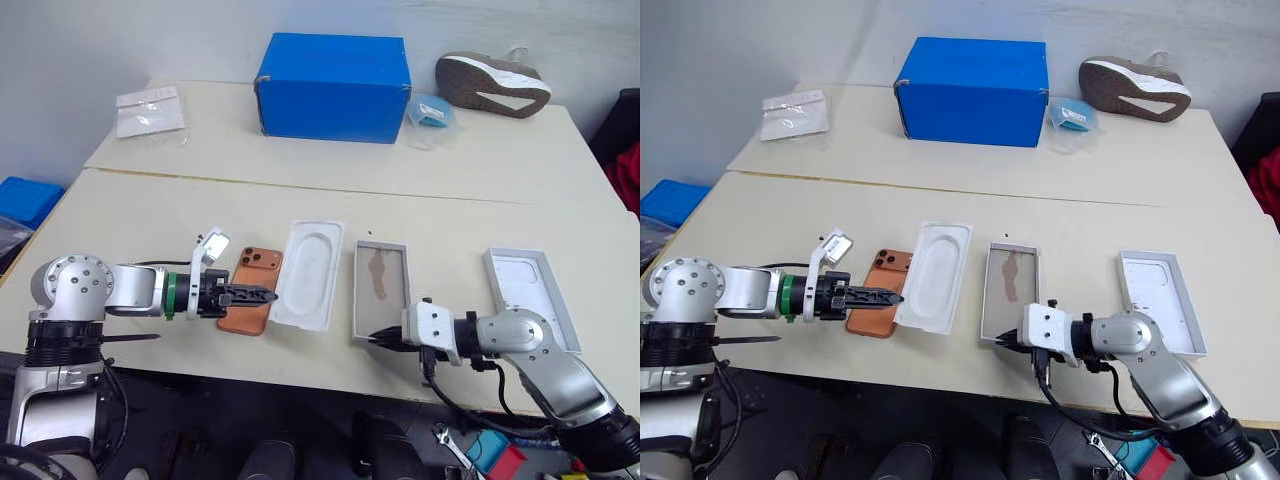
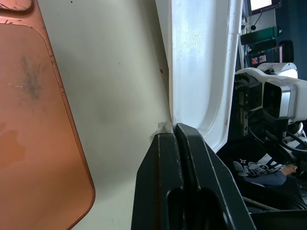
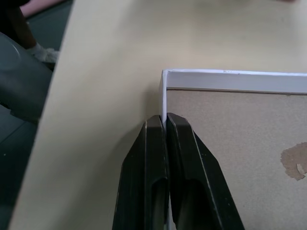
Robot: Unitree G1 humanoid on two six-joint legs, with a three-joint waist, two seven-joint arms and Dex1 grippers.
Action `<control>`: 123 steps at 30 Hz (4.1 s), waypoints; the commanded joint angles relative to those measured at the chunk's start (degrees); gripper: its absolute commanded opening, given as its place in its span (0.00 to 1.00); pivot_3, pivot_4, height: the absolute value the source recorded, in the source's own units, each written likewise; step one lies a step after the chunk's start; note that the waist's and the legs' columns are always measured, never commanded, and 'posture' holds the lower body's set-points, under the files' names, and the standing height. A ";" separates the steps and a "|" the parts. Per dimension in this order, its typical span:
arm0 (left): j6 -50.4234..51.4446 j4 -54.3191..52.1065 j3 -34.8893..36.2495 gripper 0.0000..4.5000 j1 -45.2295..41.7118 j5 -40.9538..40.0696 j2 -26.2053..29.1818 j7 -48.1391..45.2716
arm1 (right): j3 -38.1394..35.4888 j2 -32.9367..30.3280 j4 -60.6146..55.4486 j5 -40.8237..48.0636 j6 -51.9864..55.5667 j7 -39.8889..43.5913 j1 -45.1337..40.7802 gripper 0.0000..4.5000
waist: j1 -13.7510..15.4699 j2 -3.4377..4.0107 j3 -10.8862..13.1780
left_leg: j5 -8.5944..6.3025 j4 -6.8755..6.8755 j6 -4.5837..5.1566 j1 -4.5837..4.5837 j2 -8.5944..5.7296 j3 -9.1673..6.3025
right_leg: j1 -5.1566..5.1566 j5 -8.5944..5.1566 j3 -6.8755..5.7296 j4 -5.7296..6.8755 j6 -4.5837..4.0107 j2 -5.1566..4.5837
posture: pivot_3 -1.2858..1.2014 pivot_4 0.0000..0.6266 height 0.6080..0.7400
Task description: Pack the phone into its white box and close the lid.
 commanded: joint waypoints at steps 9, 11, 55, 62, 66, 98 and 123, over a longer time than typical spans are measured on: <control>0.04 -0.99 -1.46 0.00 -4.02 -2.58 -3.67 2.85 | 1.39 -0.73 -1.93 -4.23 3.71 -3.34 0.10 0.01 | -0.11 -0.02 -0.01 | 0.01 0.01 -0.03 0.02 0.01 0.00 | 0.01 0.00 0.00 0.03 0.00 0.01 | 0.52 0.24 1.00; 0.04 -0.33 -1.78 0.00 -4.90 -2.31 -4.49 3.13 | 0.75 -0.36 -3.58 -2.48 5.05 -3.12 0.48 0.01 | -0.04 -0.02 -0.02 | 0.01 0.05 -0.03 0.02 0.01 0.00 | 0.02 0.00 0.00 0.05 0.00 0.01 | 0.52 0.24 1.00; 0.04 12.61 1.11 0.00 -12.52 -8.92 -32.16 42.81 | -44.26 -6.25 -35.00 30.19 25.58 -10.98 29.06 0.99 | 0.57 -0.15 0.03 | -0.01 0.02 -0.07 0.01 -0.01 -0.06 | 0.08 0.00 -0.01 -0.02 0.01 0.00 | 0.52 0.24 1.00; 0.04 12.17 -0.14 0.00 -10.65 -13.99 -31.83 46.55 | -42.92 -6.77 -34.11 29.76 24.88 -10.97 28.32 0.99 | 0.58 -0.15 0.03 | -0.01 0.02 -0.09 0.02 0.00 -0.06 | 0.08 0.00 0.00 -0.01 0.01 0.00 | 0.52 0.24 1.00; 0.04 12.18 0.06 0.00 -10.21 -15.95 -31.68 48.67 | -42.29 -6.73 -33.92 29.40 24.50 -11.01 28.24 0.99 | 0.60 -0.15 0.03 | -0.01 0.02 -0.09 0.02 0.00 -0.06 | 0.08 0.00 -0.01 0.00 0.01 0.00 | 0.52 0.24 1.00; -48.85 -15.08 -21.44 0.00 -5.45 24.56 2.50 -30.12 | -6.98 -6.03 -7.48 10.87 23.44 -13.72 -6.91 0.55 | -0.42 0.04 0.13 | 0.10 -0.12 -0.23 0.06 0.04 0.06 | 0.01 -0.03 0.02 -0.26 -0.06 0.06 | 0.52 0.24 1.00; -49.41 -17.64 -17.66 0.00 -0.72 34.16 -1.49 -33.01 | 9.51 6.11 13.29 -8.55 11.27 -7.80 -23.19 0.01 | -0.56 0.05 0.14 | 0.03 -0.12 0.06 -0.12 0.01 -0.04 | -0.07 -0.02 -0.07 -0.14 -0.03 0.00 | 0.52 0.24 1.00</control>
